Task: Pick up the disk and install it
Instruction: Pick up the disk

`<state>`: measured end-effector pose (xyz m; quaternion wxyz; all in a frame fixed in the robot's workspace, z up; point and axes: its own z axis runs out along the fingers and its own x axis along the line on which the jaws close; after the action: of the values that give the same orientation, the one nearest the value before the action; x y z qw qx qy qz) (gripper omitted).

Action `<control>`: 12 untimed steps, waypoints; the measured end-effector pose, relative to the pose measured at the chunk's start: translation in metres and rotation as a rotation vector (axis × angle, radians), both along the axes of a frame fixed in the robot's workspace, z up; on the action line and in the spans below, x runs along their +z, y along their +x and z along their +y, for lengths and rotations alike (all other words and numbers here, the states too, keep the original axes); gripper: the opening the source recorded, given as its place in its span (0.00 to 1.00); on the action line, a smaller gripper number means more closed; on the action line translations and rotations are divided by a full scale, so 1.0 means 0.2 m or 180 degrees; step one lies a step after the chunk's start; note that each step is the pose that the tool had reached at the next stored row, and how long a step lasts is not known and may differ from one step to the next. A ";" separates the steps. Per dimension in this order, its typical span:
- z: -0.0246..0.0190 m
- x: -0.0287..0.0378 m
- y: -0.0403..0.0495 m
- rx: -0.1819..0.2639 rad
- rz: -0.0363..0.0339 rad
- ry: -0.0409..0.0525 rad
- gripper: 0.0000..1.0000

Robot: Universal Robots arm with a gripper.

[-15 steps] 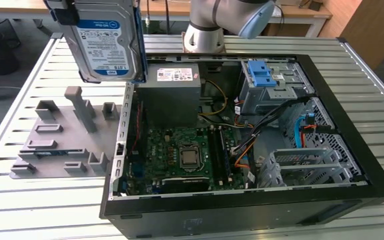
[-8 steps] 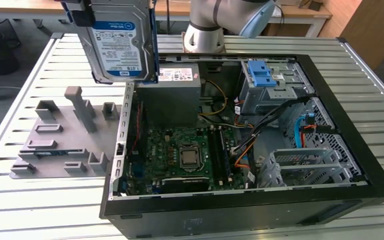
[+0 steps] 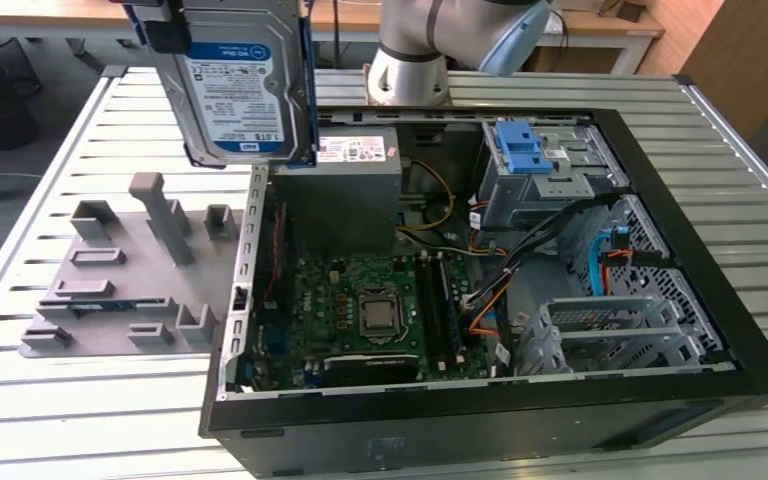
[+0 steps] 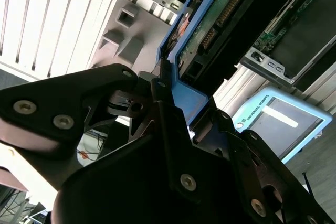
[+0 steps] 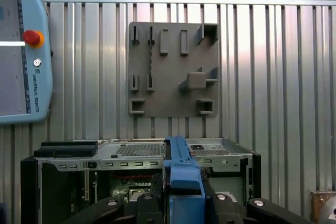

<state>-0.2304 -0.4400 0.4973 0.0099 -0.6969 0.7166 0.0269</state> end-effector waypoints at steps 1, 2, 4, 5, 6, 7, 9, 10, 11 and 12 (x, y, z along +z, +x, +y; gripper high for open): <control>0.000 0.000 0.001 0.0000 0.0000 0.0000 0.36; 0.000 0.000 0.003 0.0000 0.0000 0.0000 0.36; 0.000 0.000 0.005 0.0000 0.0000 0.0000 0.36; 0.000 0.000 0.007 0.0000 0.0000 0.0000 0.36; 0.000 0.000 0.008 0.0000 0.0000 0.0000 0.36; 0.000 0.000 0.010 0.0000 0.0000 0.0000 0.36; 0.000 0.000 0.013 0.0000 0.0000 0.0000 0.36; 0.000 0.000 0.014 0.0000 0.0000 0.0000 0.36; 0.000 0.000 0.015 0.0000 0.0000 0.0000 0.36; 0.000 0.000 0.017 0.0000 0.0000 0.0000 0.36</control>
<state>-0.2270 -0.4399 0.4974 0.0099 -0.6969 0.7166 0.0269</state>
